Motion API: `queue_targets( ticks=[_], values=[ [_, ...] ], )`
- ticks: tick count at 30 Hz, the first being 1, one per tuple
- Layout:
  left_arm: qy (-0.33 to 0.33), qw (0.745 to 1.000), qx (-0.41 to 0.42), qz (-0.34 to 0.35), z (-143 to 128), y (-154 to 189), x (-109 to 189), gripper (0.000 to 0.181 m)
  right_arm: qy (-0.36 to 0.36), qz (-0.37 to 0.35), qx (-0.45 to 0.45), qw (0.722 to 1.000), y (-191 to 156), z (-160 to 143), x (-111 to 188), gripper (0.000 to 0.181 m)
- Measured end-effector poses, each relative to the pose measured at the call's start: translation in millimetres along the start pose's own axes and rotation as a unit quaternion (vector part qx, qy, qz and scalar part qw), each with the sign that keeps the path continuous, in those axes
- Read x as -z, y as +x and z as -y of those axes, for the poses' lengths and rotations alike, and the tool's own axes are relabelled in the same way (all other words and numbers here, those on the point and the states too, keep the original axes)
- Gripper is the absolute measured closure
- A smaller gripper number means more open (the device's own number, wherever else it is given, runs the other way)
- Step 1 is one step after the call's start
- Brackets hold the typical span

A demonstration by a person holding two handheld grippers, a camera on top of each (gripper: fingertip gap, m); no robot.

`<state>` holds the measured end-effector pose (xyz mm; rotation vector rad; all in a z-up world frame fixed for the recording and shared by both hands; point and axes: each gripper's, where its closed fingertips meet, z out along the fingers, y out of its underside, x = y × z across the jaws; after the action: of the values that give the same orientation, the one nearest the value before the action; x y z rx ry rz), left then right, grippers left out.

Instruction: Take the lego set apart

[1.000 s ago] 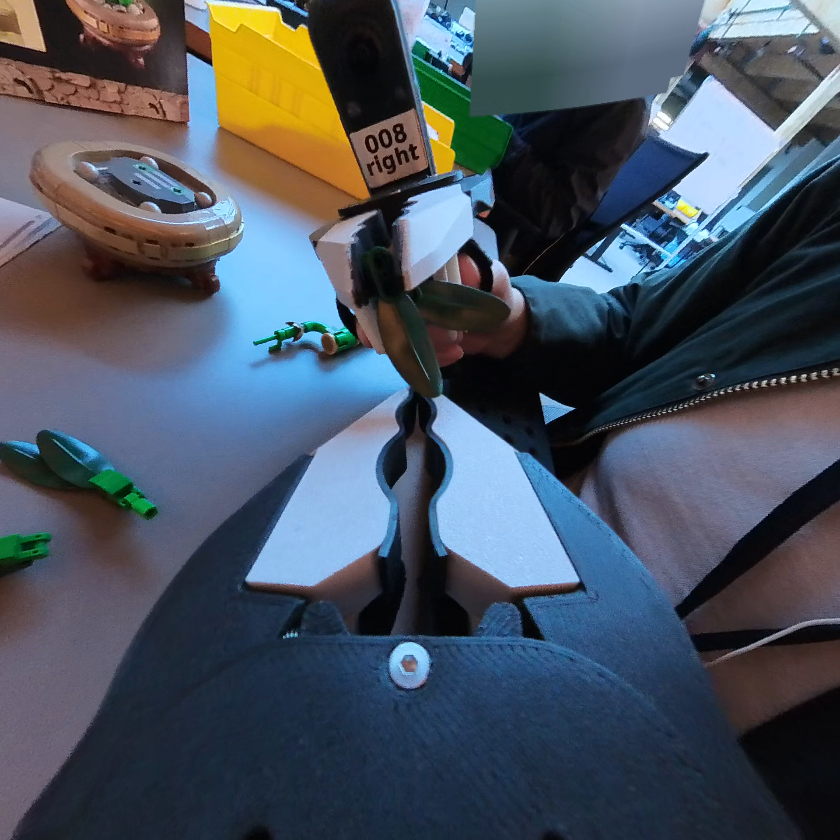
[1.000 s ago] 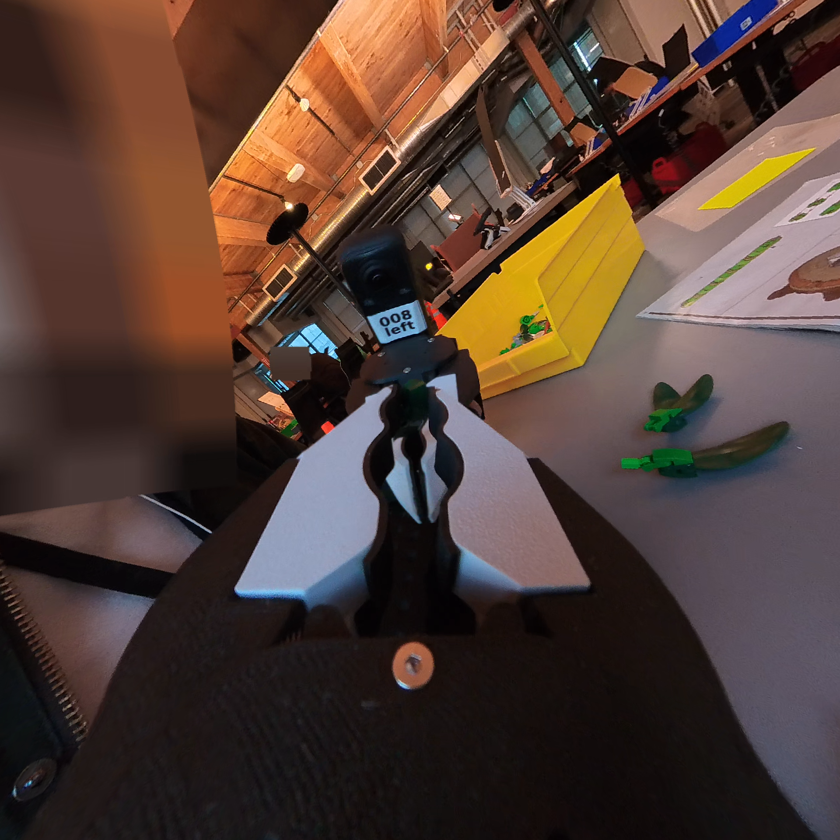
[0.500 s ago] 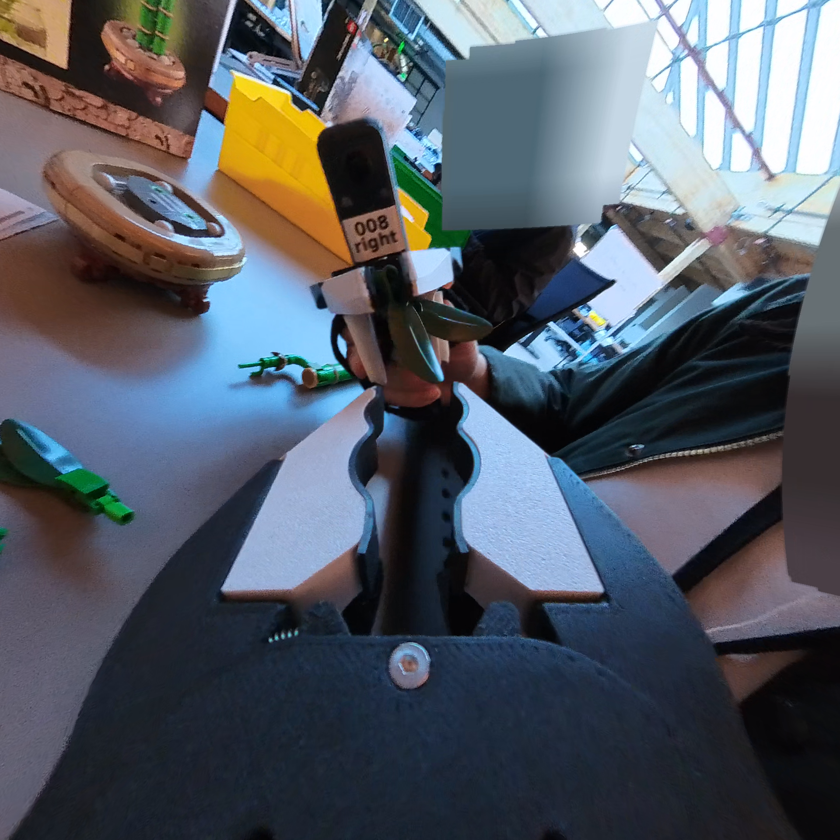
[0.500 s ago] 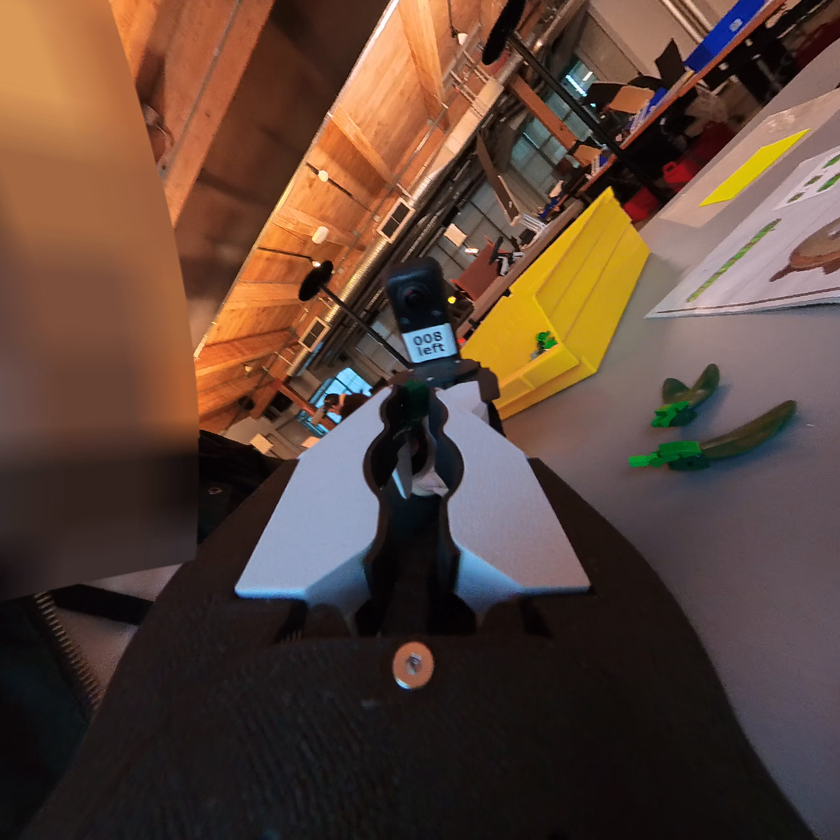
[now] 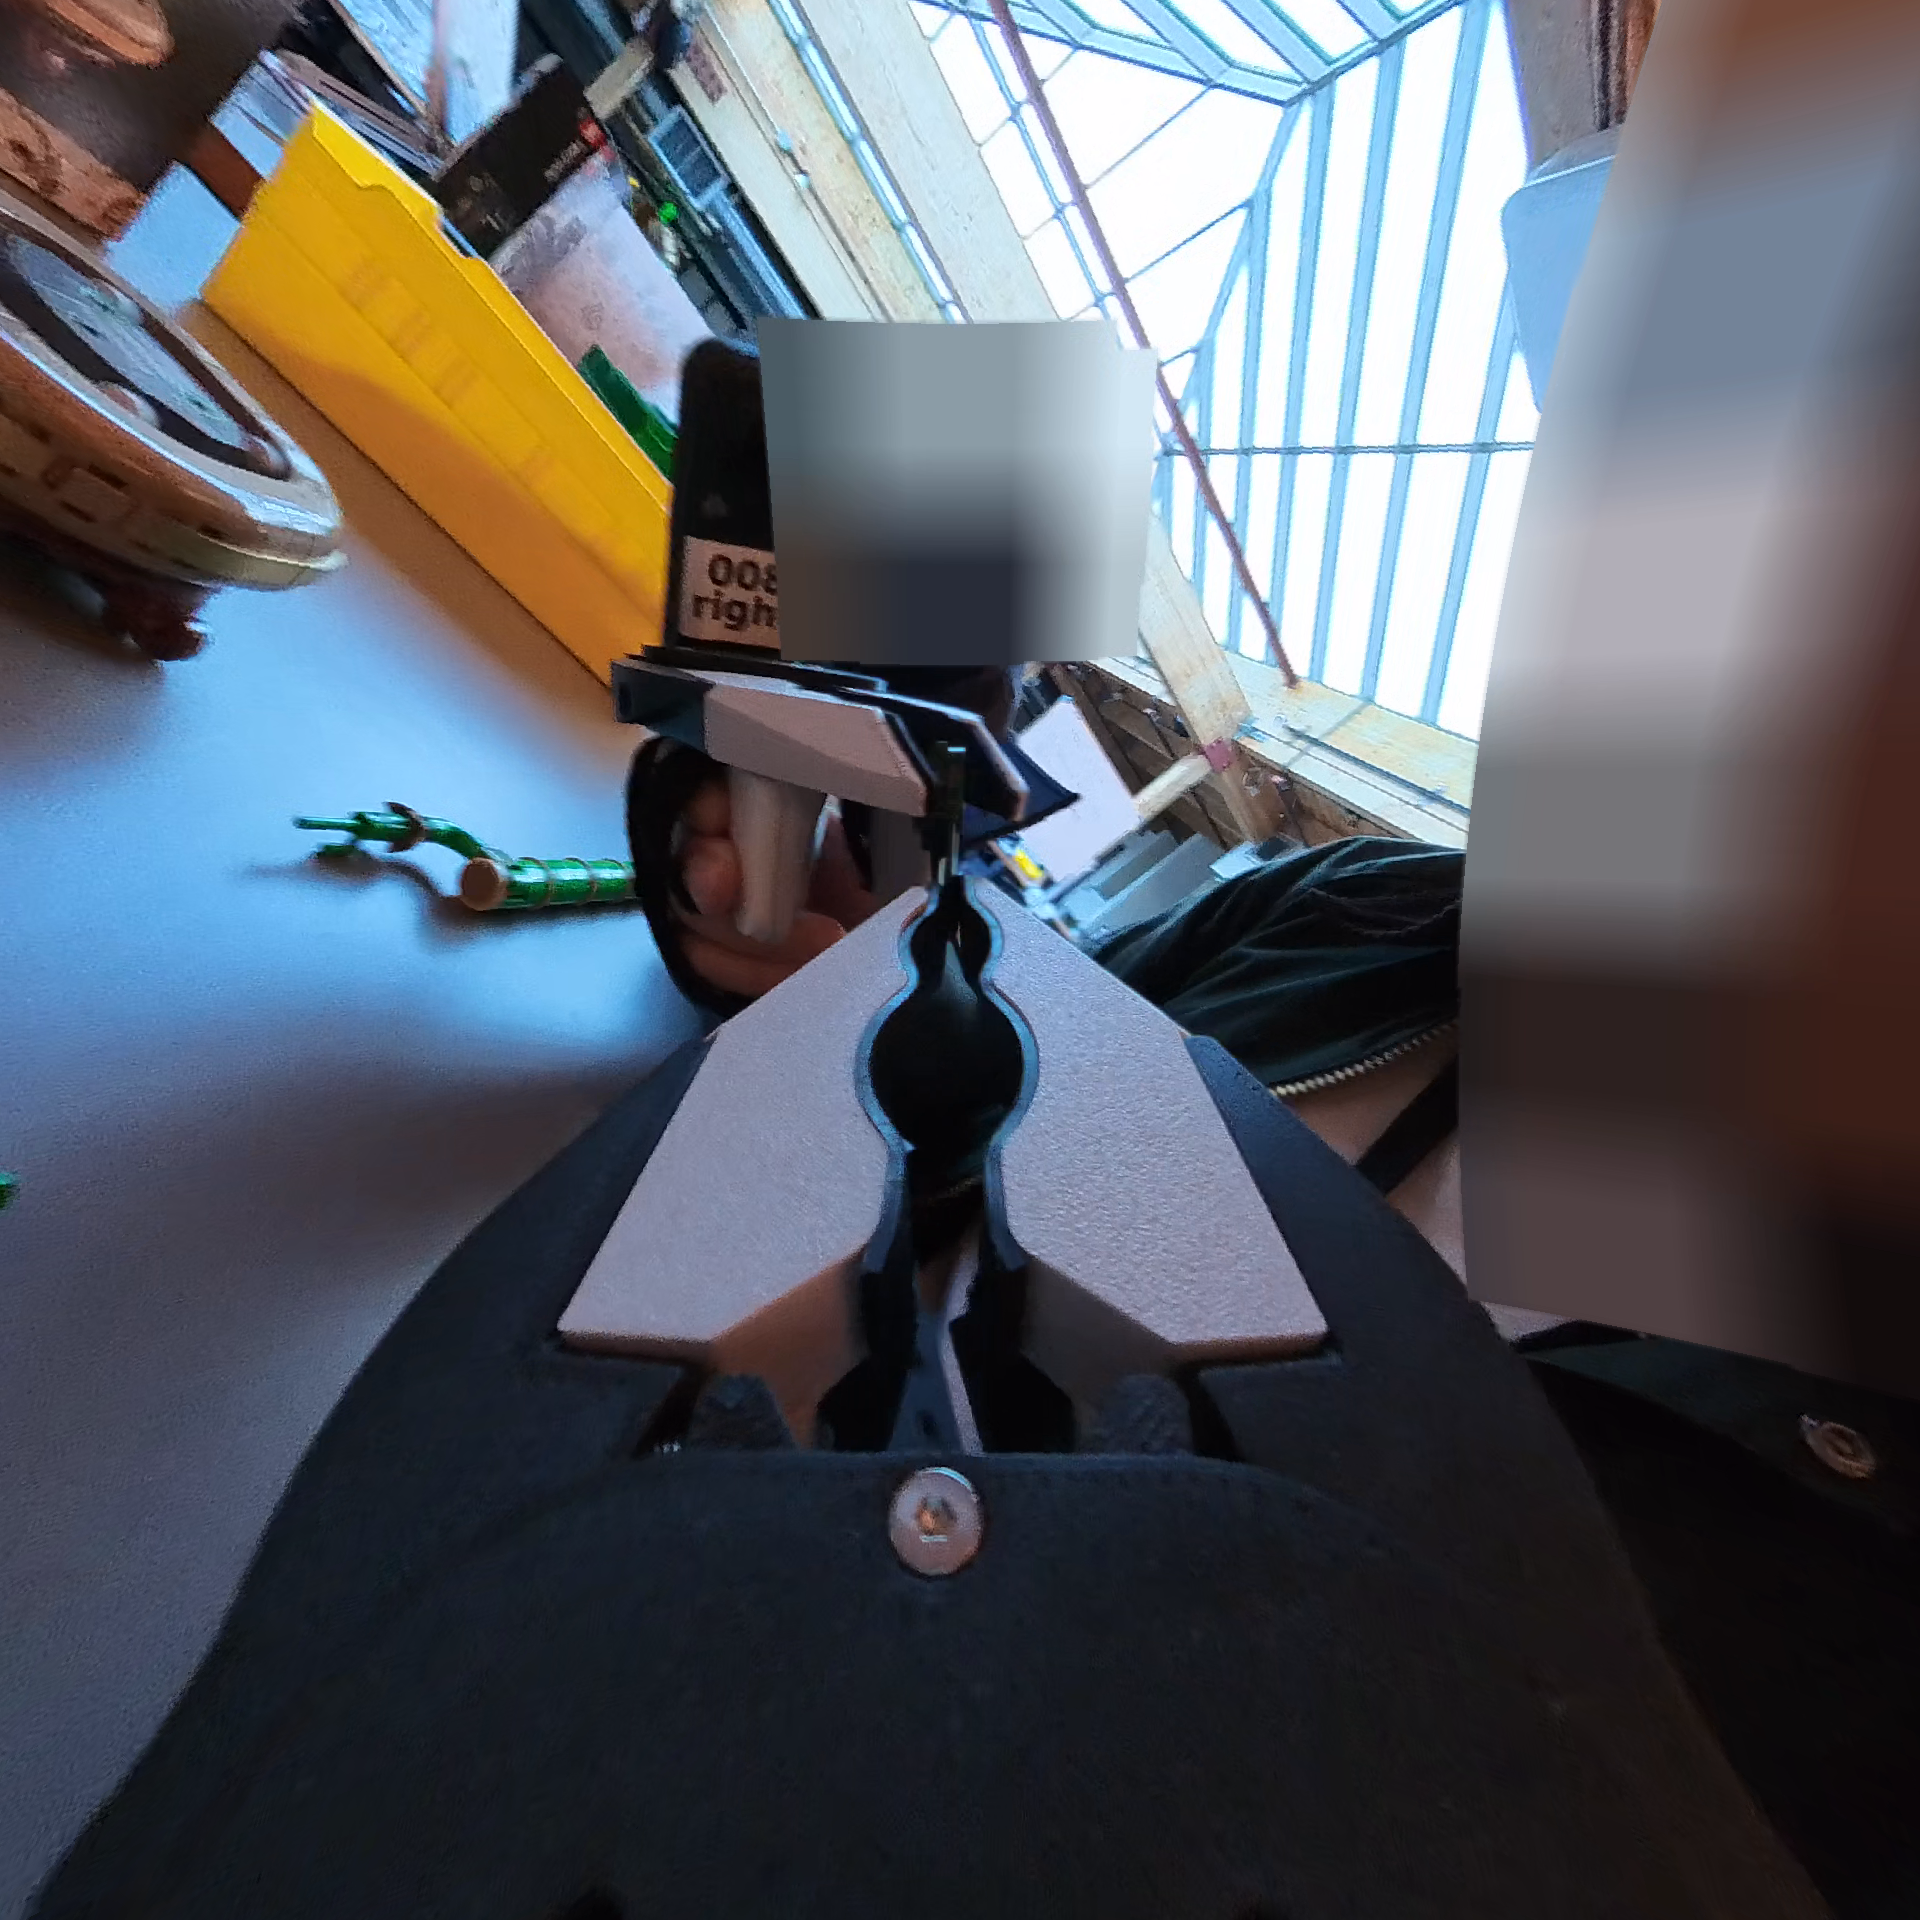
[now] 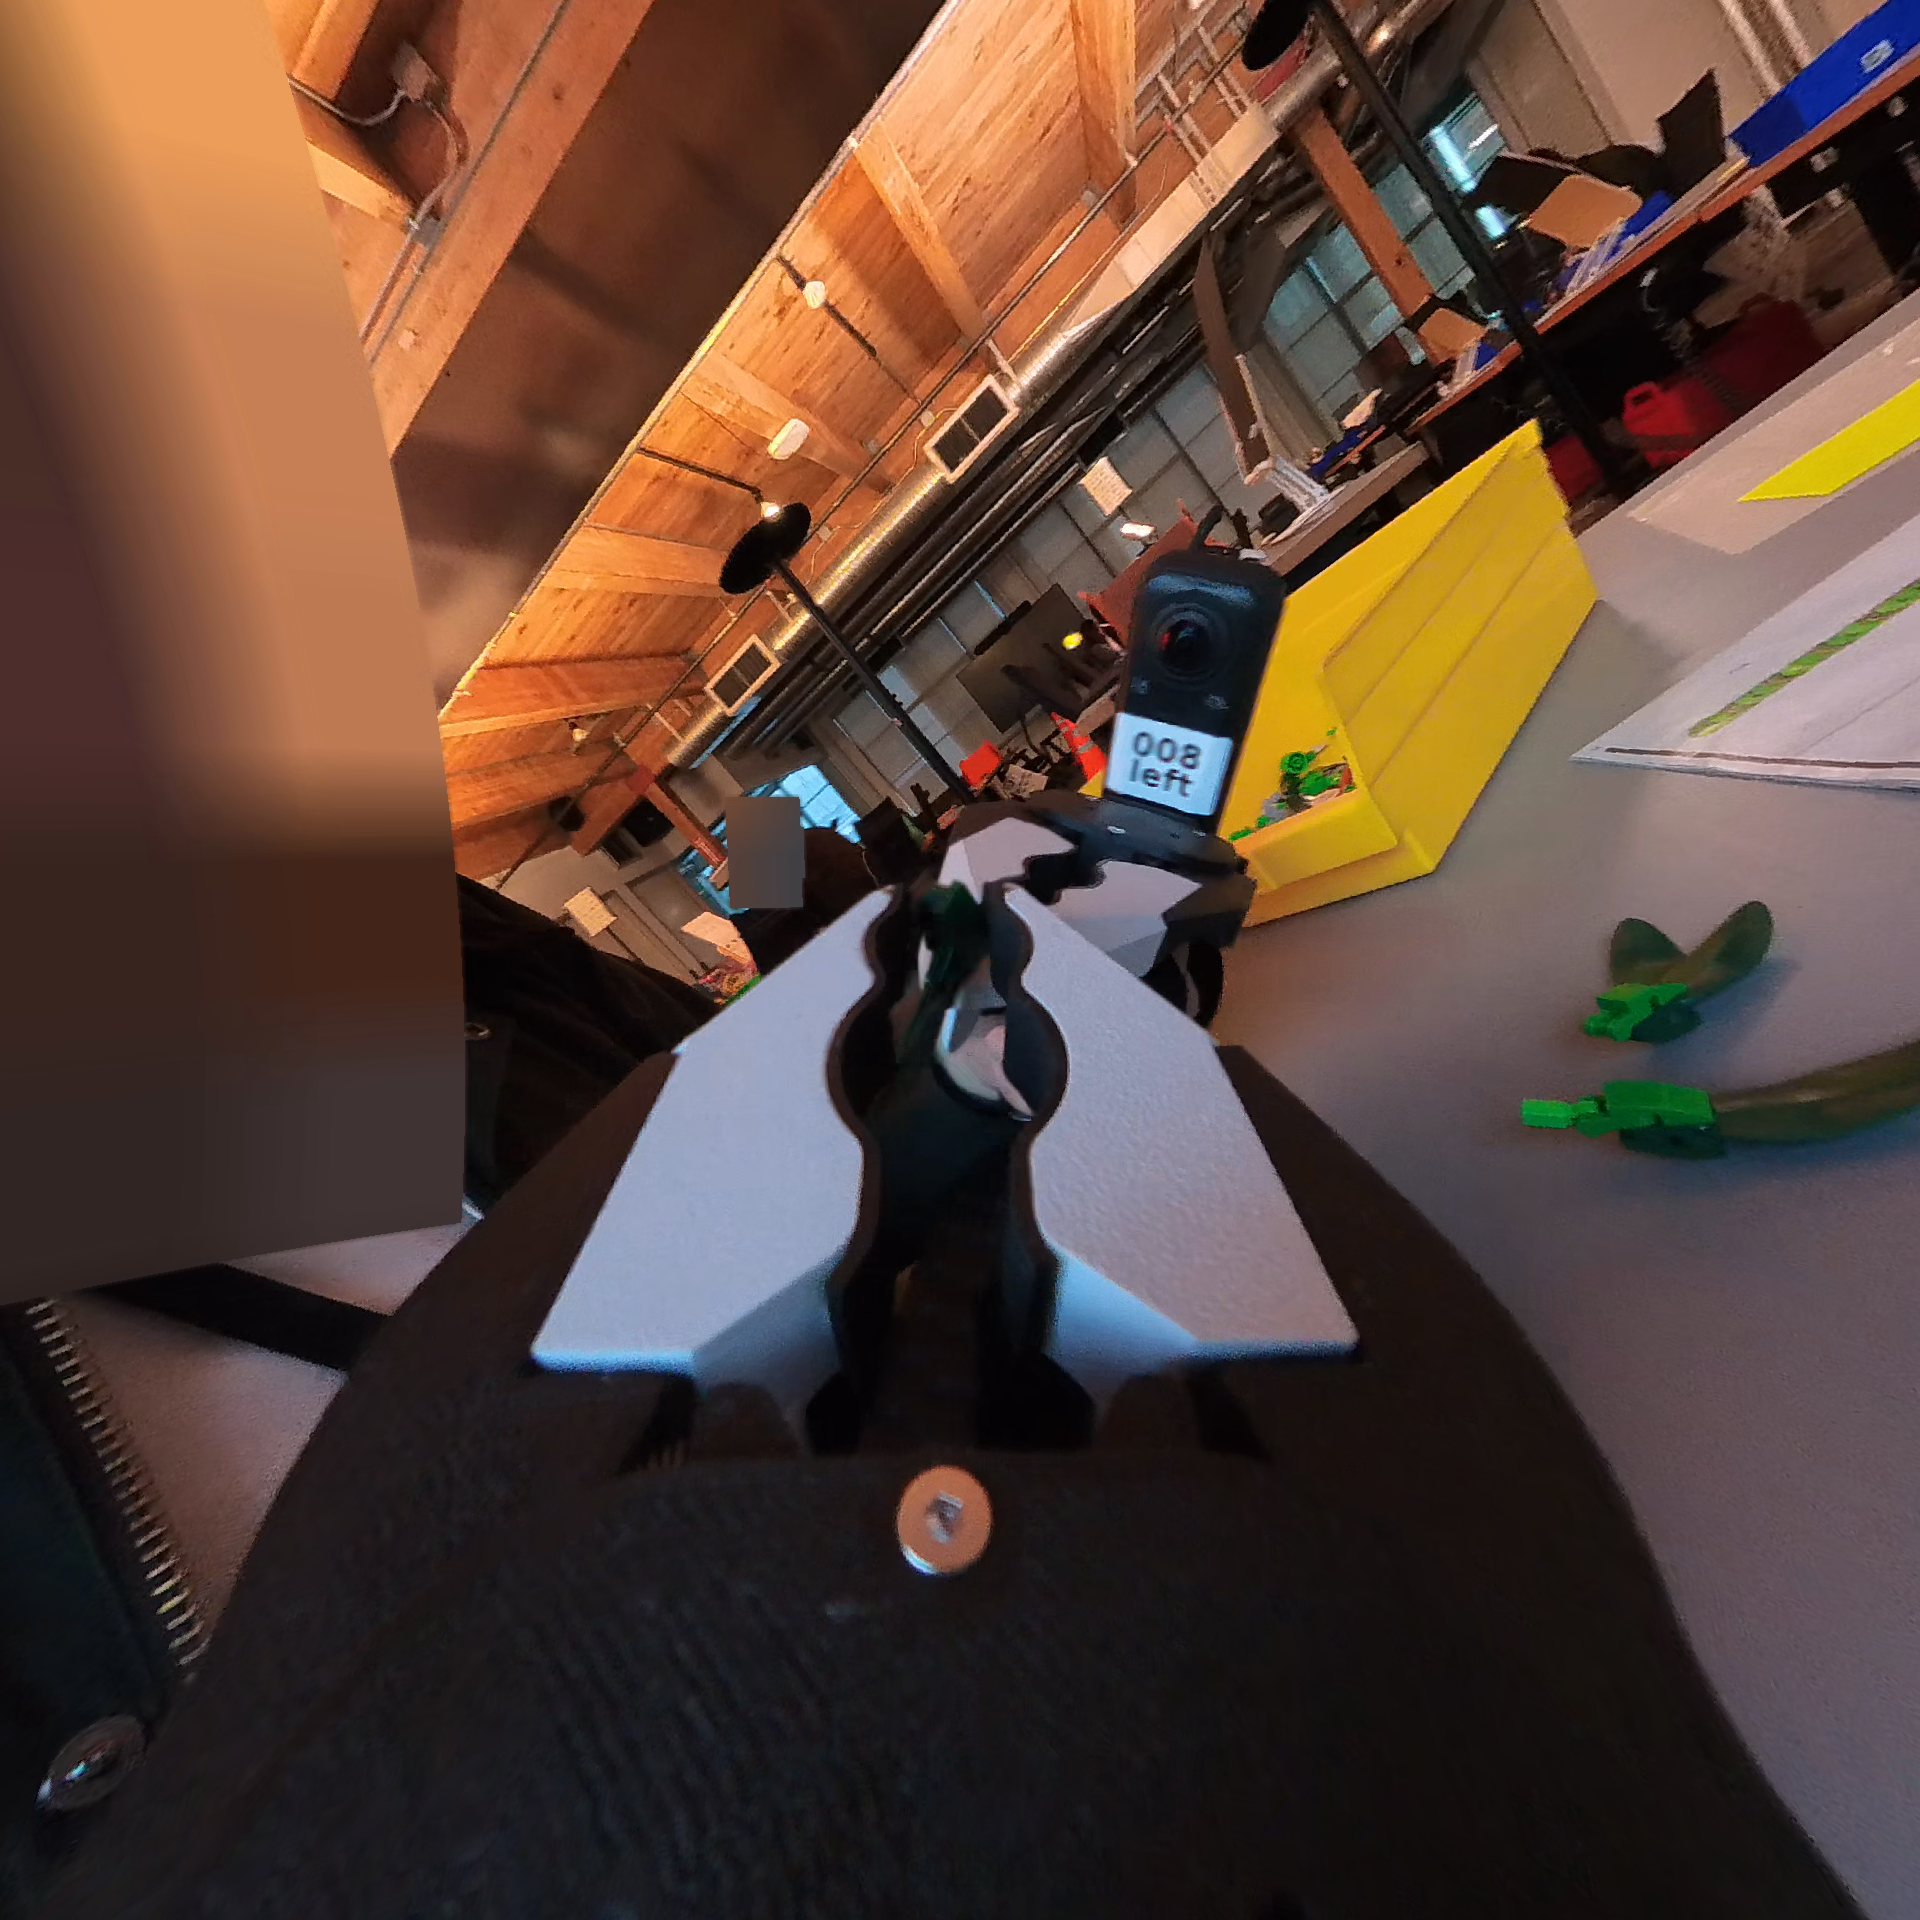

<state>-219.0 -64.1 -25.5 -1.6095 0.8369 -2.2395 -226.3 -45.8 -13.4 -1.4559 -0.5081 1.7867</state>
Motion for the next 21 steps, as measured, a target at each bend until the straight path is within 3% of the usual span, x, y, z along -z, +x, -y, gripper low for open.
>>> queue_targets(
  ticks=[3,5,9,21],
  values=[
    [0.021,0.996,-0.041,0.074,9.0,-17.0,10.3,0.181,-0.008,-0.038,0.010,0.999,11.8,-1.2,2.8,0.150],
    [0.020,0.992,-0.067,0.107,10.2,-22.6,14.2,0.181,-0.028,-0.078,0.024,0.996,24.0,-6.9,5.2,0.155],
    [0.013,0.992,-0.069,0.109,7.8,-22.5,12.7,0.181,-0.055,-0.090,0.034,0.994,26.7,-14.4,6.1,0.177],
    [0.010,0.999,-0.024,0.046,4.3,-9.6,9.7,0.181,-0.055,-0.028,-0.026,0.998,12.0,-15.8,3.7,0.177]
  ],
)
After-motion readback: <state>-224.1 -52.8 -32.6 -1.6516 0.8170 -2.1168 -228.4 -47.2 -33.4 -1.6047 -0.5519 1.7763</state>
